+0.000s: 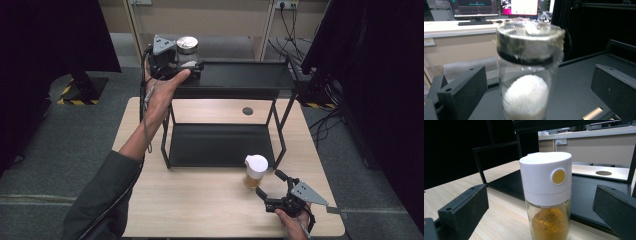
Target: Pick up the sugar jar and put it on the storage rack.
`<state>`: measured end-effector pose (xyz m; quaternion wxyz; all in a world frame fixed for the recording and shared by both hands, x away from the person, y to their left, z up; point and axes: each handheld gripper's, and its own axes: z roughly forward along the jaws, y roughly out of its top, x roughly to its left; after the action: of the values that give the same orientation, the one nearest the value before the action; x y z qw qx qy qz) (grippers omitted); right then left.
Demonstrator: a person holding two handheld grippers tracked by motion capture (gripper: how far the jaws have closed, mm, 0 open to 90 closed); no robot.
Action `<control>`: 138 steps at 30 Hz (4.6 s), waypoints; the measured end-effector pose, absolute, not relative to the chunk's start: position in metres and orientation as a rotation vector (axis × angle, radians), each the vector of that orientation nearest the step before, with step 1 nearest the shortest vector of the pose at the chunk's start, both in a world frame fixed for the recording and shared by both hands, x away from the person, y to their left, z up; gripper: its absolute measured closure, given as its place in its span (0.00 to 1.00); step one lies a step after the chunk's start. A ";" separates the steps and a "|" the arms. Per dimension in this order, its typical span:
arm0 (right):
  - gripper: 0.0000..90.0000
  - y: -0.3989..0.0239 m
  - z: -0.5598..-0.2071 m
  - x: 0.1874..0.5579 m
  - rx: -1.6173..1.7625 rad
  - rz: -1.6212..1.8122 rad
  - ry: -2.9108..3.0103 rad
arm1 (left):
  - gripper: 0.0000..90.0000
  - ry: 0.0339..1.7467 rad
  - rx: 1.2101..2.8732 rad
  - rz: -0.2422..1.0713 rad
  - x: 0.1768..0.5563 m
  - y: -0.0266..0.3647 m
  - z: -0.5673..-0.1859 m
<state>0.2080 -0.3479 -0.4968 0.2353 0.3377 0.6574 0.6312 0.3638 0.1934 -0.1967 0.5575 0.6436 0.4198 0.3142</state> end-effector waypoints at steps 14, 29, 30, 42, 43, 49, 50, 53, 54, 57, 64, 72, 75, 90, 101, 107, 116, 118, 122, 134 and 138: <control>0.01 -0.347 -0.497 0.208 0.926 1.731 1.806 | 0.00 0.901 1.504 0.669 0.331 0.196 -0.221; 0.01 -0.347 -0.497 0.208 0.924 1.730 1.807 | 0.00 0.793 1.517 0.614 0.300 0.195 -0.250; 0.01 -0.347 -0.497 0.208 0.925 1.731 1.807 | 0.00 0.789 1.513 0.605 0.298 0.195 -0.253; 0.01 -0.346 -0.497 0.208 0.925 1.730 1.810 | 0.00 0.766 1.497 0.562 0.286 0.205 -0.295; 0.01 -0.346 -0.497 0.208 0.925 1.729 1.810 | 0.00 0.767 1.498 0.551 0.286 0.206 -0.297; 0.01 -0.346 -0.497 0.208 0.925 1.731 1.809 | 0.00 0.753 1.501 0.526 0.277 0.209 -0.314; 0.01 -0.346 -0.497 0.208 0.921 1.730 1.809 | 0.00 0.748 1.504 0.524 0.276 0.210 -0.317; 0.01 -0.346 -0.497 0.208 0.921 1.730 1.810 | 0.00 0.744 1.512 0.499 0.273 0.211 -0.328; 0.01 -0.346 -0.497 0.208 0.922 1.729 1.811 | 0.00 0.742 1.515 0.494 0.272 0.211 -0.332; 0.01 -0.345 -0.497 0.208 0.921 1.729 1.812 | 0.00 0.736 1.526 0.487 0.270 0.210 -0.344; 0.01 -0.346 -0.497 0.208 0.922 1.729 1.812 | 0.00 0.716 1.543 0.453 0.266 0.208 -0.368; 0.01 -0.346 -0.497 0.208 0.921 1.730 1.811 | 0.00 0.678 1.546 0.445 0.253 0.207 -0.391; 0.01 -0.346 -0.498 0.208 0.921 1.731 1.808 | 0.00 0.668 1.545 0.443 0.248 0.208 -0.399; 0.01 -0.346 -0.498 0.208 0.921 1.731 1.811 | 0.00 0.621 1.548 0.457 0.232 0.206 -0.435; 0.01 -0.345 -0.498 0.208 0.920 1.731 1.814 | 0.00 0.627 1.541 0.445 0.231 0.207 -0.463; 0.01 -0.345 -0.498 0.208 0.919 1.731 1.812 | 0.00 0.621 1.541 0.455 0.230 0.207 -0.476; 0.01 -0.346 -0.498 0.207 0.914 1.734 1.807 | 0.00 0.613 1.527 0.467 0.232 0.211 -0.488; 0.01 -0.346 -0.498 0.207 0.913 1.731 1.809 | 0.00 0.611 1.526 0.478 0.232 0.211 -0.489; 0.01 -0.345 -0.498 0.207 0.912 1.731 1.811 | 0.00 0.618 1.524 0.480 0.232 0.212 -0.491; 0.01 -0.347 -0.500 0.208 0.919 1.740 1.810 | 0.00 0.618 1.548 0.475 0.235 0.211 -0.495; 0.01 -0.347 -0.500 0.207 0.916 1.739 1.808 | 0.00 0.626 1.548 0.473 0.236 0.212 -0.496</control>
<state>0.2075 -0.3467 -0.4998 0.2333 0.3335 0.6583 0.6333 0.2356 0.2118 -0.4964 0.6465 0.6805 0.2751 0.2081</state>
